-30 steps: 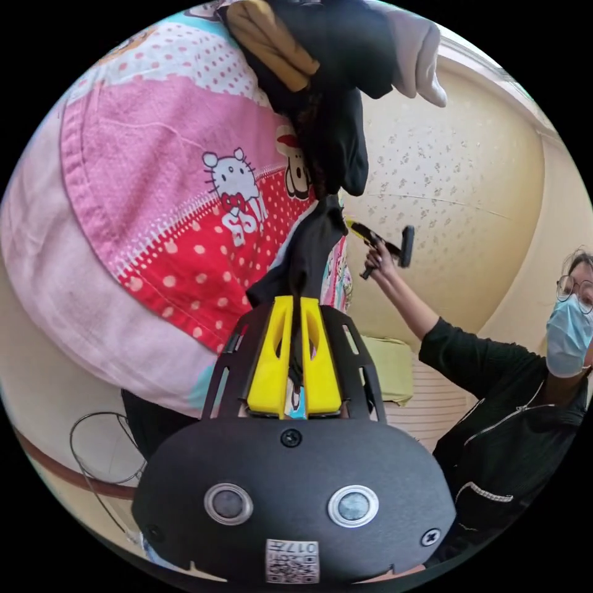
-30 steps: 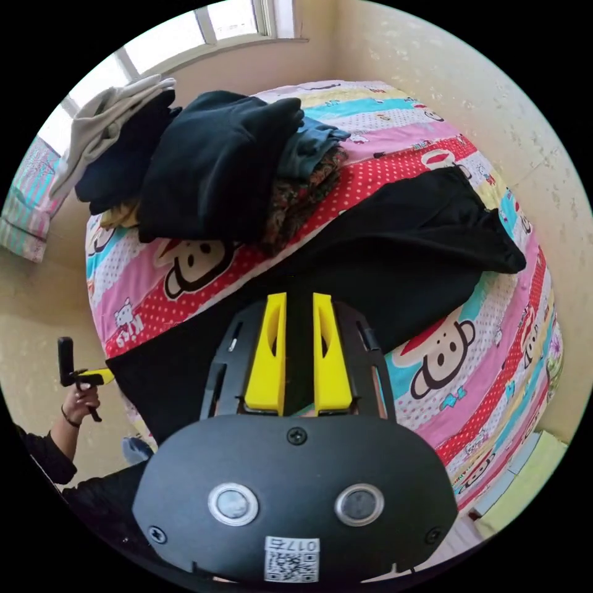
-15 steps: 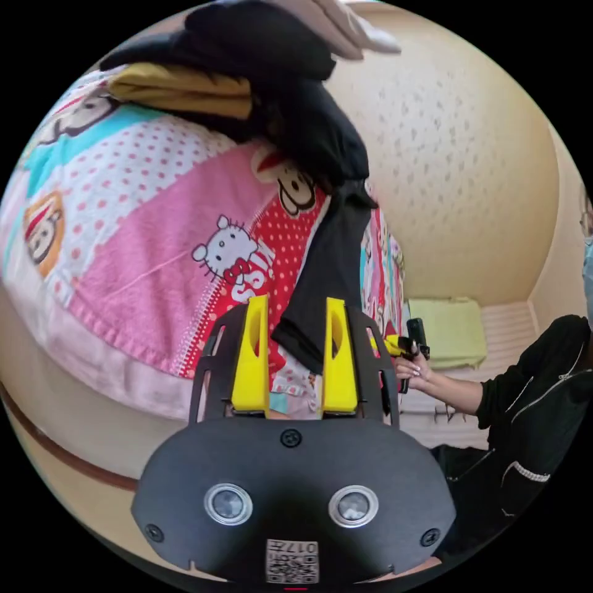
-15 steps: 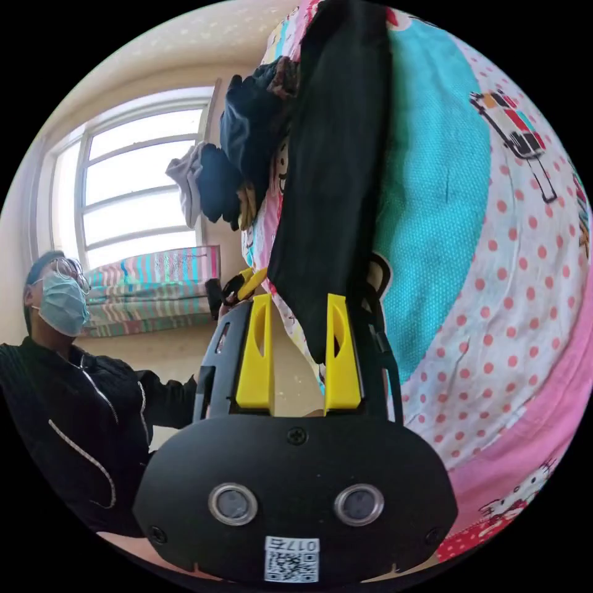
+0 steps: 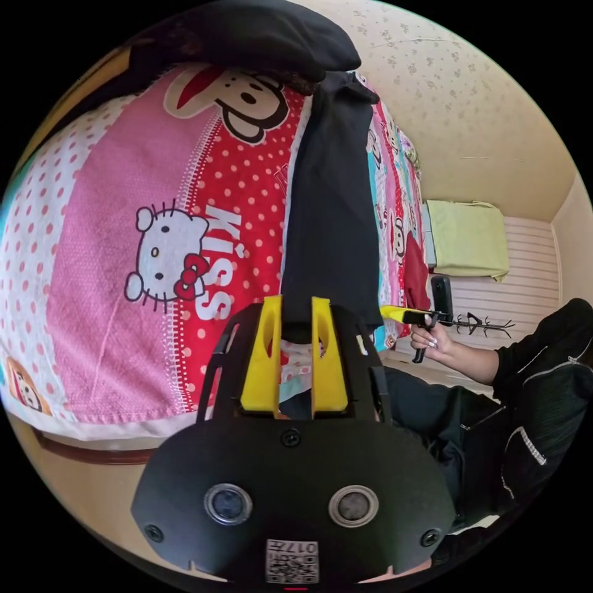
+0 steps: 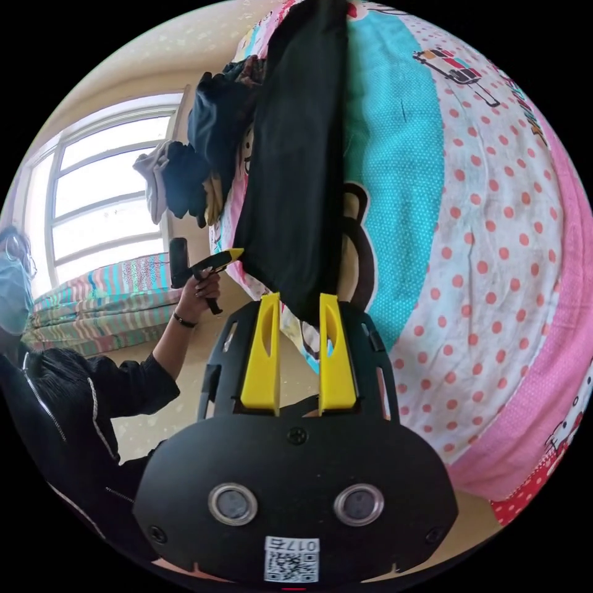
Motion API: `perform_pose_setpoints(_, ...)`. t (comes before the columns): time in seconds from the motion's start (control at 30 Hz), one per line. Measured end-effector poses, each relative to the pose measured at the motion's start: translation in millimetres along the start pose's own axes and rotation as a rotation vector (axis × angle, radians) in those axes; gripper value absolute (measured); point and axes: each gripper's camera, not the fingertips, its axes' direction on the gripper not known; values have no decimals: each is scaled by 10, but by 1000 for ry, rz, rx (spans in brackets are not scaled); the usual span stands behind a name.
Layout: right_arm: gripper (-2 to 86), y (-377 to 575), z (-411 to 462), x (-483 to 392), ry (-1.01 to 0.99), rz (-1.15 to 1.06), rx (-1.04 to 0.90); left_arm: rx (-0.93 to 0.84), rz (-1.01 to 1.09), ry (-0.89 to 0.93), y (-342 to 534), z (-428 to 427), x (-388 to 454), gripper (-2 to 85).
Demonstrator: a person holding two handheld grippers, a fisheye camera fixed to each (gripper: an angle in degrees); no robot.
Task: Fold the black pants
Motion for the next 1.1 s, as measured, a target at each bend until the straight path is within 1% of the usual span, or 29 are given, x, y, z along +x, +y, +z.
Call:
perform_pose_setpoints(0.13, 47, -53, 3, 69, -3, 27, 14, 5, 5, 1, -12, -102, 139, 56)
perform_pose_setpoints(0.2, 37, -84, -16, 84, 0, 53, -14, -1, 19, 2, -14, -171, 229, 52)
perform_pose_setpoints(0.27, 30, -123, -119, 79, -132, 62, -21, -8, 34, 4, -10, -259, 328, 49)
perform_pose_setpoints(0.33, 26, -126, -236, 3, -163, 29, -8, -2, 45, 21, 17, -408, 457, 45)
perform_pose_setpoints(0.4, 23, -110, -294, -81, -34, -10, -45, 8, 49, 0, 47, -487, 526, 43)
perform_pose_setpoints(0.43, 22, -84, -283, -93, 91, -34, -74, -6, 61, -39, 56, -470, 557, 43)
perform_pose_setpoints(0.47, 21, -55, -243, -57, 144, -69, -90, -22, 77, -47, 57, -430, 568, 43)
perform_pose_setpoints(0.53, 20, -38, -134, 129, 162, -19, -129, -85, 55, -44, 63, -170, 476, 44)
perform_pose_setpoints(0.57, 20, -42, -61, 289, 129, 53, -158, -87, 33, -32, 68, -115, 432, 44)
perform_pose_setpoints(0.63, 19, -47, -48, 457, 66, 147, -137, -58, -44, 29, 100, -56, 291, 44)
perform_pose_setpoints(0.7, 19, -59, -55, 459, 60, 136, -136, -32, -71, 59, 145, -124, 276, 43)
perform_pose_setpoints(0.77, 19, -61, -80, 294, 84, 66, -151, -14, -53, 62, 200, -246, 377, 42)
perform_pose_setpoints(0.8, 19, -59, -88, 244, 89, 45, -157, -11, -30, 45, 238, -348, 477, 41)
perform_pose_setpoints(0.9, 20, -36, -73, 62, 193, -37, -188, -16, 16, -11, 317, -485, 626, 41)
perform_pose_setpoints(0.97, 23, -40, 65, 130, 312, -39, -228, -51, -3, -14, 334, -340, 565, 42)
perform_pose_setpoints(1.0, 24, -44, 109, 172, 340, -33, -241, -97, -33, -20, 337, -161, 478, 42)
perform_pose_setpoints(1.03, 27, -57, 161, 260, 342, -5, -254, -121, -74, -38, 346, -14, 397, 42)
perform_pose_setpoints(1.1, 31, -79, 129, 327, 281, 35, -247, -97, -99, -33, 353, 17, 360, 42)
